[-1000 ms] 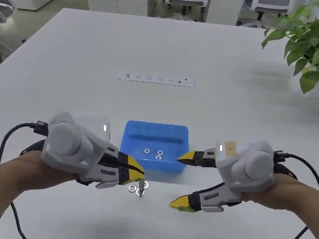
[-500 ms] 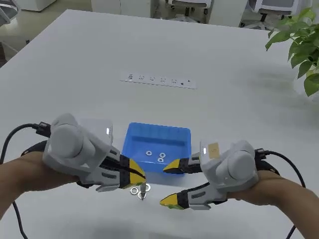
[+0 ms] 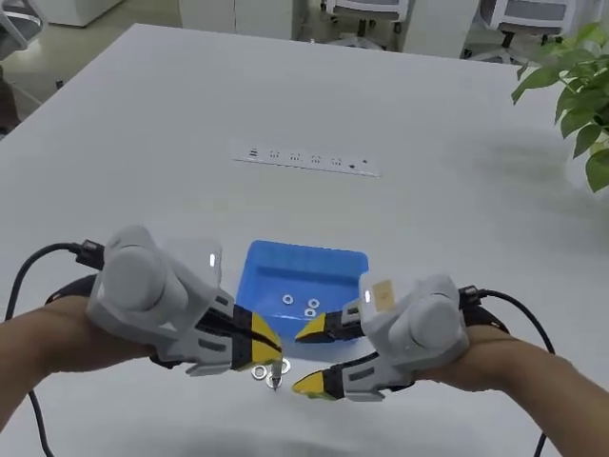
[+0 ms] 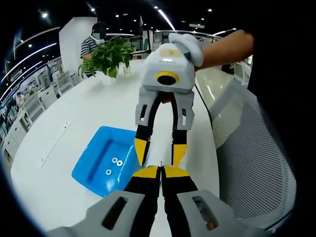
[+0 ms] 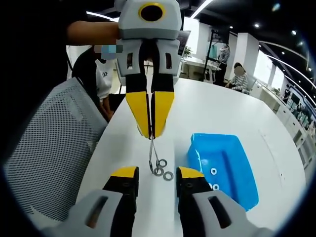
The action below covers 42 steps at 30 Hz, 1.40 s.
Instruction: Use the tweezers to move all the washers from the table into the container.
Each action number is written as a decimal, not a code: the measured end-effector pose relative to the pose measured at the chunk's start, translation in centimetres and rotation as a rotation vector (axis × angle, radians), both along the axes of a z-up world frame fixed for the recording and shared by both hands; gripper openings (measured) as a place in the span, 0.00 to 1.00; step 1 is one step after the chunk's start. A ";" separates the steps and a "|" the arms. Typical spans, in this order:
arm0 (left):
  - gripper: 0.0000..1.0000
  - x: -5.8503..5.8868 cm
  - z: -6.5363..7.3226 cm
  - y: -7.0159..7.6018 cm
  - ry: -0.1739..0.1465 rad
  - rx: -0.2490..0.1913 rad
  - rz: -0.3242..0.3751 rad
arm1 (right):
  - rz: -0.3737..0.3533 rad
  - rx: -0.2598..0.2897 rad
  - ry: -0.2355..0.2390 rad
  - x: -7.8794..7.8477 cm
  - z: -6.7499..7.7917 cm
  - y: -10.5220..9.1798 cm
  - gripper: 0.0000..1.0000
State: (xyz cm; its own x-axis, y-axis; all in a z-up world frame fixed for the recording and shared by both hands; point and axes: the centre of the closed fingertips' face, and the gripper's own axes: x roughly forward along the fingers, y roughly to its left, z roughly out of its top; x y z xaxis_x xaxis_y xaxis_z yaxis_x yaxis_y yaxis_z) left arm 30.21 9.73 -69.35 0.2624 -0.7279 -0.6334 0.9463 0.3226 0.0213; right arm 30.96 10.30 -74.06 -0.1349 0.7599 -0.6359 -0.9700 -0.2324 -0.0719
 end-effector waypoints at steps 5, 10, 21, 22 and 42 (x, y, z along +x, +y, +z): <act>0.05 0.0 0.0 0.0 0.001 0.003 -0.002 | 0.019 -0.008 0.002 -0.2 -0.4 0.3 0.28; 0.05 0.0 0.0 0.1 0.003 0.005 -0.004 | 0.041 -0.013 -0.004 -0.3 -0.6 0.8 0.24; 0.05 0.2 -0.1 0.1 0.005 0.013 -0.012 | 0.106 -0.025 -0.024 -0.9 -0.9 1.8 0.13; 0.05 0.2 -0.1 0.1 0.005 0.013 -0.012 | 0.112 -0.026 -0.028 -1.0 -0.9 1.9 0.12; 0.05 0.2 -0.1 0.1 0.005 0.018 -0.013 | 0.160 -0.068 -0.066 -1.1 -1.2 1.9 0.08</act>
